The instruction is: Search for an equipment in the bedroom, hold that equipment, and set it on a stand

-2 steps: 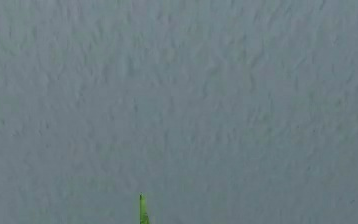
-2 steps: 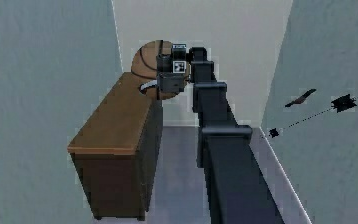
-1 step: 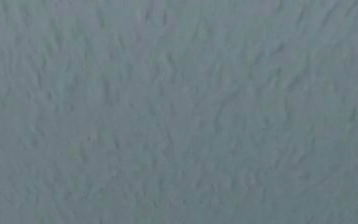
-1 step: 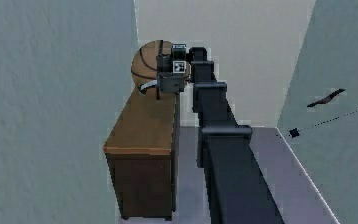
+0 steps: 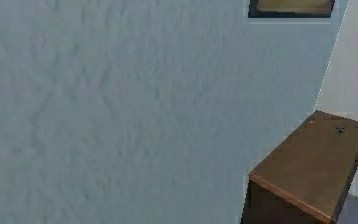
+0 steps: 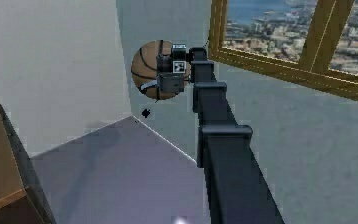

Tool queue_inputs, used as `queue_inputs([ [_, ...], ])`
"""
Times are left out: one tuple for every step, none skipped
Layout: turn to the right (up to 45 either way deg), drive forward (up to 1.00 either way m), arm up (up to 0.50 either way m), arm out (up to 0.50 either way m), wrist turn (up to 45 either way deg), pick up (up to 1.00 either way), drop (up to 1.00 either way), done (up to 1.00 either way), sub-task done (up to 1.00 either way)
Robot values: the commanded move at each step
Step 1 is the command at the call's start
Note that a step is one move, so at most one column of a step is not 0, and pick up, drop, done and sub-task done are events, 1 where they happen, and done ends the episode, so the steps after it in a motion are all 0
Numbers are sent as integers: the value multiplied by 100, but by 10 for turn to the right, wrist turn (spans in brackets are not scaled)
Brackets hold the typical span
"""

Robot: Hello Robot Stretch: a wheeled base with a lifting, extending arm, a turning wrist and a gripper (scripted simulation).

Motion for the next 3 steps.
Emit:
queue_inputs([
  [450, 0, 0, 0, 0, 0, 0, 0, 0],
  [450, 0, 0, 0, 0, 0, 0, 0, 0],
  [300, 0, 0, 0, 0, 0, 0, 0, 0],
])
